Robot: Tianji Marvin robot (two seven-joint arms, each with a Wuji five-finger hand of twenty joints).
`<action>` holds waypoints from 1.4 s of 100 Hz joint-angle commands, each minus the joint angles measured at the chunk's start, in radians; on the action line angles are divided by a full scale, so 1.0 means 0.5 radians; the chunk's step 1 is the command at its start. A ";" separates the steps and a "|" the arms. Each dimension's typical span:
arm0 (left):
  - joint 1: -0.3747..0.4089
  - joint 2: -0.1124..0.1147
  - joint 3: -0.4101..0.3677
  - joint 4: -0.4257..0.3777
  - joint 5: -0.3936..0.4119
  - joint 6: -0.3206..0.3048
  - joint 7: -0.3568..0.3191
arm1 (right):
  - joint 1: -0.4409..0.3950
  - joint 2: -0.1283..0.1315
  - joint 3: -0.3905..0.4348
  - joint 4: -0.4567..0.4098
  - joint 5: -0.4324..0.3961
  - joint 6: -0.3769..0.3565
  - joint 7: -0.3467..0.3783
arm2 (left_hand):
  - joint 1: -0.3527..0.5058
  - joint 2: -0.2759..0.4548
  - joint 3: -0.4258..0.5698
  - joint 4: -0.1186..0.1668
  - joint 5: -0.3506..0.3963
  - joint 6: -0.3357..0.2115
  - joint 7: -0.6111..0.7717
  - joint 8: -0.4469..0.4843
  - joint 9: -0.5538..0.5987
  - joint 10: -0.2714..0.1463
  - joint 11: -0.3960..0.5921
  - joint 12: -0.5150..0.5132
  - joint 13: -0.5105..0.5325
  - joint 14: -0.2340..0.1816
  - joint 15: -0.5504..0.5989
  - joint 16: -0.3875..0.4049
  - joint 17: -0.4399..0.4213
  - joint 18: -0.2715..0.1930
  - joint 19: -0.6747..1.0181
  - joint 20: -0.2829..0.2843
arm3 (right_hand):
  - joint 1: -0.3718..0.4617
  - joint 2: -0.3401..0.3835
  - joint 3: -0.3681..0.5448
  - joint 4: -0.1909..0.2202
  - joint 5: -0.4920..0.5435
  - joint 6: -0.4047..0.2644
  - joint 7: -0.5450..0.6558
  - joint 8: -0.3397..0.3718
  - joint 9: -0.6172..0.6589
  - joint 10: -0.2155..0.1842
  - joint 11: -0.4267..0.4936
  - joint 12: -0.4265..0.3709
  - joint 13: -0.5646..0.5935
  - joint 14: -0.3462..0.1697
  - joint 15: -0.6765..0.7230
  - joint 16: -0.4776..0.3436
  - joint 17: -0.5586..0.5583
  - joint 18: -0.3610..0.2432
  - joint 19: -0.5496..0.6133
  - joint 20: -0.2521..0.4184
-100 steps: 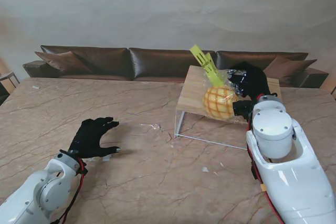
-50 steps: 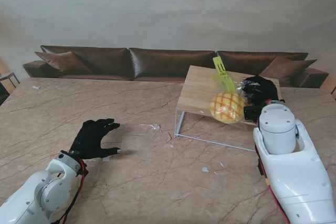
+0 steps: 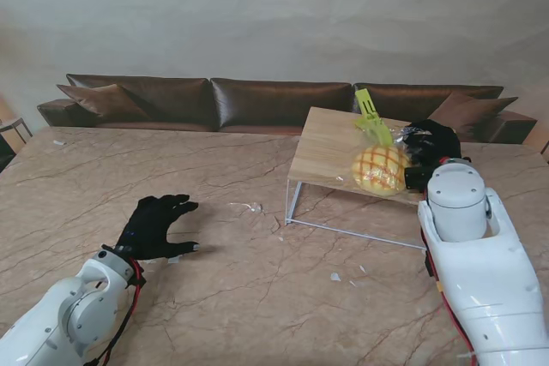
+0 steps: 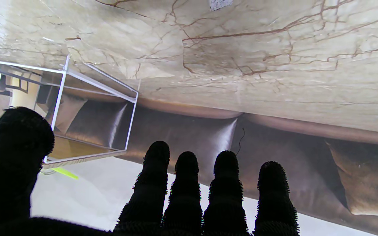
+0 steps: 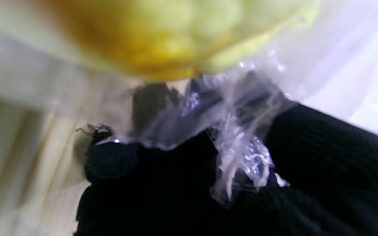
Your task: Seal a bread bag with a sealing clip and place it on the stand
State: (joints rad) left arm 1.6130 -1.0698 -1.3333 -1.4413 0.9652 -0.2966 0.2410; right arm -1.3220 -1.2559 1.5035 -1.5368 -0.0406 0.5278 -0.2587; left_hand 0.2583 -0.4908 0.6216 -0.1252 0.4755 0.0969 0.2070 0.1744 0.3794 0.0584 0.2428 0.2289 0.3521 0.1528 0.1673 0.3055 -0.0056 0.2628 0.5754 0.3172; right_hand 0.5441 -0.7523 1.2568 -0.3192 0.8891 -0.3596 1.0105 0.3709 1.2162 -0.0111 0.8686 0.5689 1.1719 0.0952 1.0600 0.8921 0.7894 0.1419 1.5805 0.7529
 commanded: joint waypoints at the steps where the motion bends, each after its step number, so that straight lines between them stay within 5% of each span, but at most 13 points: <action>1: 0.007 -0.005 0.007 0.002 -0.007 -0.001 -0.014 | -0.011 -0.004 -0.018 0.050 -0.042 0.026 0.012 | 0.007 0.066 -0.047 0.071 -0.035 -0.012 0.031 0.014 -0.037 -0.016 -0.046 -0.038 -0.074 -0.033 -0.017 -0.027 -0.038 -0.001 -0.036 -0.011 | 0.051 0.048 -0.024 0.015 -0.042 0.002 0.032 -0.102 -0.061 -0.020 -0.033 -0.043 -0.040 0.057 -0.051 -0.043 -0.063 0.111 -0.009 0.033; 33: -0.019 -0.007 0.029 0.015 -0.019 -0.008 -0.006 | -0.005 0.032 -0.054 0.079 -0.226 0.045 0.070 | 0.013 0.068 -0.051 0.073 -0.035 -0.011 0.028 0.012 -0.037 -0.016 -0.046 -0.039 -0.072 -0.039 -0.017 -0.027 -0.038 -0.001 -0.044 -0.010 | -0.164 0.057 -0.054 0.017 -0.368 0.189 -0.107 -0.263 -0.435 -0.016 -0.117 -0.108 -0.376 0.049 -0.289 -0.155 -0.354 0.058 -0.156 0.034; 38: -0.020 -0.008 0.031 0.017 -0.020 -0.008 -0.002 | -0.008 0.040 -0.059 0.077 -0.253 0.044 0.085 | 0.012 0.067 -0.052 0.073 -0.035 -0.013 0.028 0.012 -0.037 -0.017 -0.046 -0.039 -0.070 -0.037 -0.017 -0.027 -0.037 0.003 -0.044 -0.009 | -0.234 0.093 -0.040 0.100 -0.421 0.278 -0.310 -0.207 -0.583 -0.019 -0.122 -0.138 -0.494 0.055 -0.385 -0.195 -0.476 0.056 -0.262 0.046; 41: -0.020 -0.009 0.032 0.018 -0.021 -0.007 0.000 | -0.011 0.045 -0.063 0.074 -0.271 0.044 0.094 | 0.015 0.062 -0.050 0.074 -0.033 -0.011 0.029 0.013 -0.037 -0.013 -0.046 -0.039 -0.073 -0.033 -0.018 -0.027 -0.038 0.003 -0.044 -0.009 | -0.299 0.135 -0.031 0.273 -0.463 0.335 -0.473 -0.047 -0.687 -0.024 -0.132 -0.160 -0.581 0.055 -0.447 -0.222 -0.562 0.050 -0.336 0.055; 44: -0.020 -0.009 0.033 0.019 -0.023 -0.006 0.001 | -0.014 0.049 -0.066 0.071 -0.290 0.042 0.102 | 0.012 0.062 -0.049 0.073 -0.033 -0.011 0.029 0.012 -0.037 -0.017 -0.047 -0.039 -0.071 -0.032 -0.017 -0.027 -0.040 0.003 -0.045 -0.008 | -0.330 0.135 -0.041 0.321 -0.527 0.367 -0.548 0.028 -0.767 -0.029 -0.148 -0.173 -0.657 0.054 -0.497 -0.243 -0.639 0.043 -0.403 0.046; 63: -0.016 -0.010 0.033 0.017 -0.035 -0.001 -0.006 | -0.036 0.061 -0.062 0.037 -0.348 0.037 0.110 | 0.013 0.065 -0.049 0.073 -0.038 -0.026 0.026 0.011 -0.039 -0.038 -0.052 -0.042 -0.076 -0.050 -0.024 -0.031 -0.074 0.063 -0.078 -0.020 | -0.473 0.123 -0.201 0.310 -0.954 0.486 -0.636 -0.080 -1.254 -0.040 -0.210 -0.259 -1.178 0.029 -0.705 -0.332 -1.170 -0.030 -0.904 -0.038; 87: -0.020 -0.015 0.032 0.015 -0.052 0.002 -0.001 | -0.118 0.093 -0.025 -0.060 -0.422 -0.042 0.161 | 0.006 0.075 -0.070 0.072 -0.035 -0.030 0.027 0.011 -0.038 -0.038 -0.057 -0.045 -0.078 -0.043 -0.033 -0.034 -0.077 0.097 -0.094 -0.022 | -0.751 0.262 -0.574 0.296 -1.267 0.564 -0.688 -0.258 -1.775 -0.029 -0.505 -0.493 -1.598 -0.046 -1.297 -0.759 -1.509 -0.132 -1.568 -0.250; 107: -0.023 -0.021 0.027 0.018 -0.120 -0.024 -0.040 | -0.226 0.131 0.002 -0.167 -0.621 -0.261 0.159 | 0.025 0.121 -0.134 0.083 -0.032 0.008 0.014 0.004 -0.067 -0.004 -0.048 -0.039 -0.097 -0.067 -0.027 -0.037 -0.023 -0.147 -0.143 -0.075 | -0.814 0.465 -0.873 0.336 -1.307 0.526 -0.681 -0.320 -1.817 -0.052 -0.656 -0.564 -1.609 -0.156 -1.564 -1.029 -1.478 -0.271 -1.930 -0.533; 116: -0.022 -0.022 0.021 0.012 -0.145 -0.039 -0.064 | -0.286 0.147 0.011 -0.247 -0.697 -0.357 0.163 | 0.049 0.160 -0.211 0.098 -0.023 0.020 -0.005 -0.007 -0.079 0.002 -0.040 -0.035 -0.108 -0.088 -0.008 -0.047 0.007 -0.257 -0.124 -0.076 | -0.804 0.623 -1.273 0.448 -1.291 0.512 -0.681 -0.334 -1.766 -0.057 -0.725 -0.586 -1.581 -0.220 -1.613 -1.128 -1.439 -0.352 -2.005 -0.707; 124: -0.022 -0.025 0.019 0.009 -0.163 -0.053 -0.066 | -0.340 0.164 0.009 -0.314 -0.775 -0.438 0.183 | 0.057 0.196 -0.264 0.110 -0.014 0.017 -0.011 -0.011 -0.079 -0.002 -0.038 -0.034 -0.113 -0.107 0.000 -0.055 0.026 -0.318 -0.108 -0.074 | -0.950 0.475 -1.070 0.487 -1.265 0.517 -0.686 -0.336 -1.717 -0.054 -0.776 -0.601 -1.553 -0.259 -1.632 -1.191 -1.402 -0.417 -2.014 -0.836; 140: -0.020 -0.032 0.021 0.006 -0.188 -0.072 -0.049 | -0.445 0.189 -0.022 -0.431 -0.900 -0.604 0.202 | 0.082 0.294 -0.413 0.144 0.004 0.013 -0.028 -0.020 -0.077 -0.008 -0.044 -0.038 -0.112 -0.113 0.007 -0.067 0.054 -0.346 -0.055 -0.052 | -0.985 0.480 -1.022 0.485 -1.217 0.507 -0.701 -0.339 -1.635 -0.052 -0.847 -0.629 -1.518 -0.293 -1.634 -1.240 -1.389 -0.469 -1.962 -0.922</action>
State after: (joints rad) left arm 1.5966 -1.0783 -1.3234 -1.4328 0.8775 -0.3265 0.2125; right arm -1.5223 -1.1614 1.5089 -1.7220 -0.4943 0.2420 -0.1594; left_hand 0.2804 -0.3936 0.4604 -0.0864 0.4756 0.0962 0.2071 0.1744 0.3794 0.0530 0.2428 0.2209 0.3160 0.1167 0.1660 0.2837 0.0224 0.1236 0.5312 0.2961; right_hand 0.1162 -0.4963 0.7253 -0.0987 0.2733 -0.0844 0.6715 0.2208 0.3672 -0.0154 0.4831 0.2705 0.4069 -0.0062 0.2563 0.2875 0.0957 -0.0511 0.5837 0.3121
